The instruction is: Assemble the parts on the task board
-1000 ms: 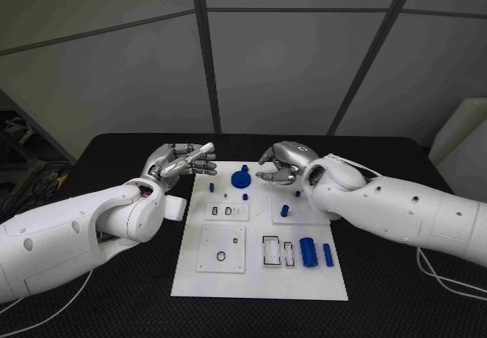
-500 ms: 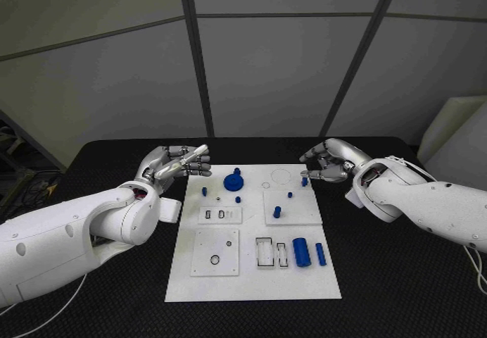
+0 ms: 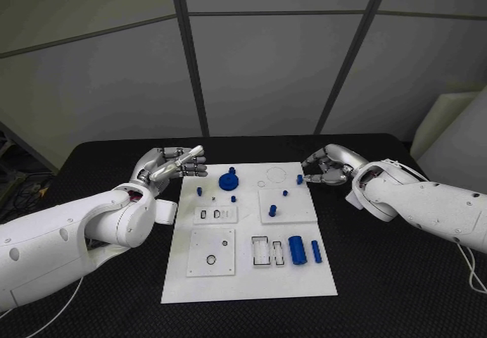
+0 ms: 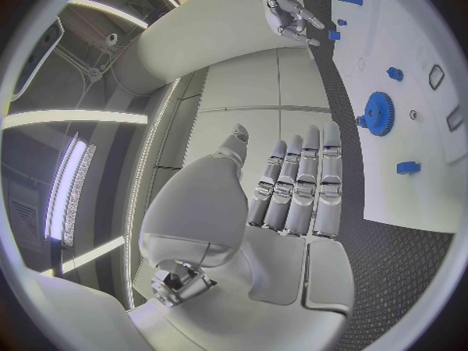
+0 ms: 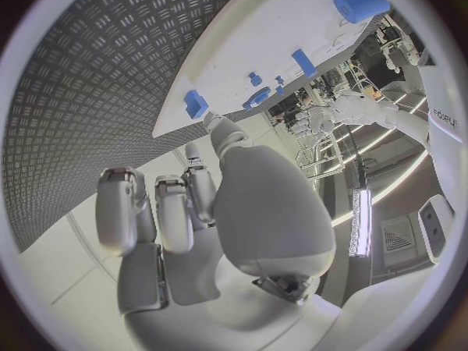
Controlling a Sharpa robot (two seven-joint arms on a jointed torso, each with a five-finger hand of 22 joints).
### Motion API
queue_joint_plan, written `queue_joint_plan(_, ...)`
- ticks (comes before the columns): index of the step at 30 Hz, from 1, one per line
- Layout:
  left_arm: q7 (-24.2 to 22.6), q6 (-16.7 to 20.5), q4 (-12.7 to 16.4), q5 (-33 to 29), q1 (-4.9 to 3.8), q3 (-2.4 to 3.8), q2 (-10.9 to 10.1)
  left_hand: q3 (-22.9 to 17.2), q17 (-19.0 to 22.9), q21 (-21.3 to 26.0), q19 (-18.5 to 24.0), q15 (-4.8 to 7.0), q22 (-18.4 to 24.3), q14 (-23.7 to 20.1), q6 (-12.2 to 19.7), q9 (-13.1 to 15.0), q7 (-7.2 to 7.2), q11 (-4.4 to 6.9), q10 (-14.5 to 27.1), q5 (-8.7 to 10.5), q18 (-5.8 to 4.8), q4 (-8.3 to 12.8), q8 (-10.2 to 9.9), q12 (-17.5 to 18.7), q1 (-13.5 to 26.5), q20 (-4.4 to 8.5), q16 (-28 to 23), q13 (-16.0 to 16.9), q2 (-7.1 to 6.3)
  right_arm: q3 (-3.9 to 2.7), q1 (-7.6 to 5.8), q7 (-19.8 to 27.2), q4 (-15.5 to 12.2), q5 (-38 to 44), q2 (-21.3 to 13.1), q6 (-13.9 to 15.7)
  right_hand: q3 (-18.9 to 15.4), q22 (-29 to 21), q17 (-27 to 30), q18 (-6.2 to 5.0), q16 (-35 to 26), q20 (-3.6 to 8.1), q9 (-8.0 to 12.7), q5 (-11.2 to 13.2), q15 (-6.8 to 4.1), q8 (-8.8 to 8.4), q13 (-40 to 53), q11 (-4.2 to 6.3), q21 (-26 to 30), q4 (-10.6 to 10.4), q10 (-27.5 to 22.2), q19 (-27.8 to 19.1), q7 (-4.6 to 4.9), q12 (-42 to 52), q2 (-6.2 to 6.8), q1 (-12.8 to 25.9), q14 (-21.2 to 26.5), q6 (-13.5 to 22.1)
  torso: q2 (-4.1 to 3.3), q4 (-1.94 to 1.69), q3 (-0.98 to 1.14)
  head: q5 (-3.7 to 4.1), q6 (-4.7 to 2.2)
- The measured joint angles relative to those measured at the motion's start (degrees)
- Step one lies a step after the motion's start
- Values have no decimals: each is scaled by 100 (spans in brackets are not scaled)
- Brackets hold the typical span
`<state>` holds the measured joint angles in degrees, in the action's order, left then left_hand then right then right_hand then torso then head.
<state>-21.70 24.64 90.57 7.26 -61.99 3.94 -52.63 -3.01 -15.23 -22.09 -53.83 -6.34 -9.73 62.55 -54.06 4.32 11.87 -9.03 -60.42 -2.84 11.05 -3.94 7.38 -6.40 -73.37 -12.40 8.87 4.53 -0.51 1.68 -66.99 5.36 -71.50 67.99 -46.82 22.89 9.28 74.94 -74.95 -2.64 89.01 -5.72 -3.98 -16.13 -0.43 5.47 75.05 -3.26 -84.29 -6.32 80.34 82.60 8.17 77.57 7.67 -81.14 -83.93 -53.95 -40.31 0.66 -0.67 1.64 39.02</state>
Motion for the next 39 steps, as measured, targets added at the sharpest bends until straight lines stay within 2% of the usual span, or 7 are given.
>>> queue_joint_plan(7, 0, -4, -17, 0, 7, -1, 4, 0, 0, 0, 0, 0, 0, 0, 0, 0, 0, 0, 0, 0, 0, 0, 0, 0, 0, 0, 0, 0, 0, -1, 92, 2, 122, 49, 108, -118, 0, 0, 0, 0, 0, 0, 2, 0, 0, -22, 0, -22, 0, 0, -22, 0, 9, -11, 0, 0, 0, 9, -4, -7, 2, -8, 30)
queue_joint_plan(21, 0, -5, -44, 0, 22, -1, 15, 0, -4, 0, 41, 0, 6, 0, 0, 0, 0, 0, 0, 0, 0, 0, 0, 0, 0, 0, 0, 1, 0, -2, 111, -28, 225, 105, 204, -165, 0, -1, 1, 0, 0, 0, 4, -22, 1, -37, 0, -22, 0, 0, -22, 0, 30, -22, -1, 1, 0, 29, -3, -5, 2, -9, 66)
queue_joint_plan(25, 0, -6, -47, 0, 24, -1, 19, 0, -4, 0, 41, 0, 6, 0, 0, 1, 0, 0, 0, 0, 0, 0, 0, 0, 0, 0, 0, 1, 0, -3, 112, -43, 273, 111, 250, -176, 0, -1, 2, 0, 0, 0, -7, -23, 1, -37, 0, -22, 0, 0, -22, 0, 63, -22, -89, -1, 0, -14, 0, -5, 2, -4, 69)
queue_joint_plan(27, 0, -7, -50, 0, 24, 0, 21, 0, -4, 0, 41, 0, 6, 0, 0, 1, 0, 0, 0, 0, 0, 0, 0, 0, 0, 0, 0, 0, 0, -3, 112, -54, 303, 114, 272, -185, 0, -1, 2, 0, 0, 0, -23, -23, 1, 16, 0, -25, 0, 0, -19, 0, 58, 4, -151, 0, 0, -124, 0, -5, 0, -1, 75)
queue_joint_plan(32, 0, -8, -53, 0, 26, 0, 21, 0, -4, 0, 41, 0, 5, 0, 0, 1, 0, 0, 0, 0, 0, 0, 0, 0, 0, 0, 0, 1, -1, -3, 112, -80, 346, 117, 294, -210, 0, -1, 2, 0, 0, 0, -36, -23, 2, 50, 0, -44, 0, 0, 0, 0, 50, 36, -198, 1, -1, -240, 0, -5, -1, 0, 81)
queue_joint_plan(39, 0, -9, -57, 0, 26, 0, 18, 0, -3, 0, 41, 0, 5, 0, 0, 1, 0, 0, 0, 0, 0, 0, 0, 0, 0, 0, 0, 1, -1, -3, 112, -114, 359, 121, 311, -254, 0, -2, 2, 0, 0, 0, -36, -23, 2, 50, 0, -44, 0, 0, 0, 0, 63, 36, -197, 1, -1, -252, 1, -5, -1, -15, 108)
